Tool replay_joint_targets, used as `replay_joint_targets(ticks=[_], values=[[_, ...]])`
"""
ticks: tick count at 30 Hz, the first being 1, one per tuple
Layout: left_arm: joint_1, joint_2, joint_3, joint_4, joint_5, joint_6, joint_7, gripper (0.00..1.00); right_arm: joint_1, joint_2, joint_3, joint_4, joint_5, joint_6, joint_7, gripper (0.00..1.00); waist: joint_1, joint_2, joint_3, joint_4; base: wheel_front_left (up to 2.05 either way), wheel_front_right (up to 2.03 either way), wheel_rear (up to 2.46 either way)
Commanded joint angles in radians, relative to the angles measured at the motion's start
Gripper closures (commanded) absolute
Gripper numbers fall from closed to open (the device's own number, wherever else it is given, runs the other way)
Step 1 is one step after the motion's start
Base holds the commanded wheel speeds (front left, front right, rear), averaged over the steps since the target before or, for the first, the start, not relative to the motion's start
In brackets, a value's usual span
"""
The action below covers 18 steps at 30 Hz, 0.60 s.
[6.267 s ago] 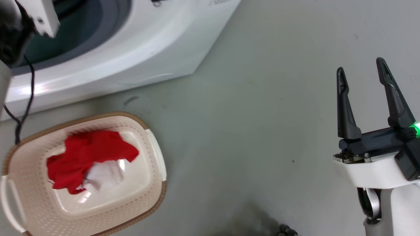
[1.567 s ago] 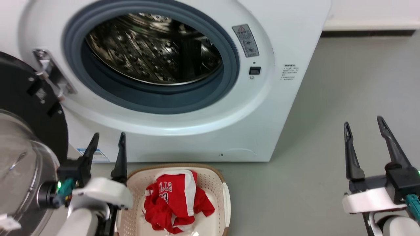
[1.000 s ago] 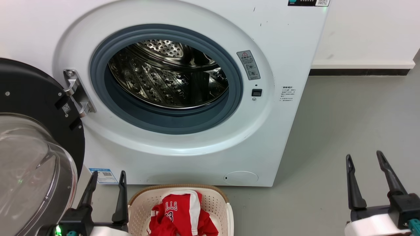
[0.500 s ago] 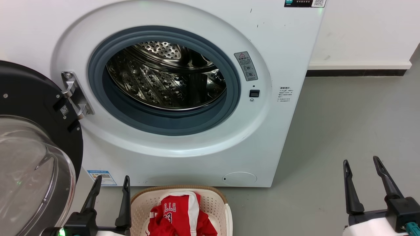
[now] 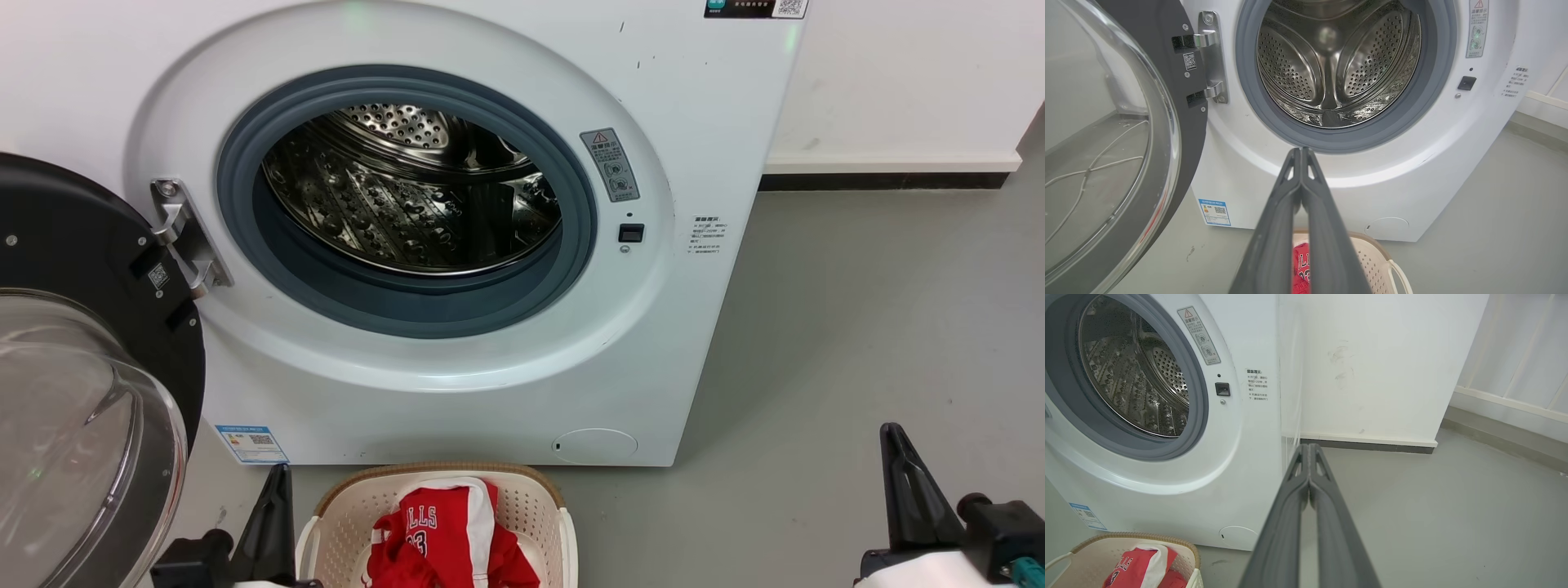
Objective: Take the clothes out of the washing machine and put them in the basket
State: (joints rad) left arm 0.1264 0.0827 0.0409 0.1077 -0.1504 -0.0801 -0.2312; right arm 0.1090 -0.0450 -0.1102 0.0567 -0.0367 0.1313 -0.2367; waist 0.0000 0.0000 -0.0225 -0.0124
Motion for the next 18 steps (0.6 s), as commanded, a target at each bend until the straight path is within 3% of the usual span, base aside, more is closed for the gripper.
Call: replay_joint_targets(ticks=[1,18], values=[[-0.029,0.001,0.009,-0.007,-0.053,-0.004,0.010,1.00,-0.027,-0.002,-0.003,-0.006,0.061,0.000,0.012,1.00,0.0000,0.0000,0.000,0.000,0.00,0.00,0.00],[-0.073,-0.006,0.019,0.019,-0.372,-0.015,0.082,1.00,-0.068,-0.003,0.002,0.030,0.421,0.000,0.083,1.00,0.0000,0.0000,0.004,0.002,0.00,0.00,0.00]])
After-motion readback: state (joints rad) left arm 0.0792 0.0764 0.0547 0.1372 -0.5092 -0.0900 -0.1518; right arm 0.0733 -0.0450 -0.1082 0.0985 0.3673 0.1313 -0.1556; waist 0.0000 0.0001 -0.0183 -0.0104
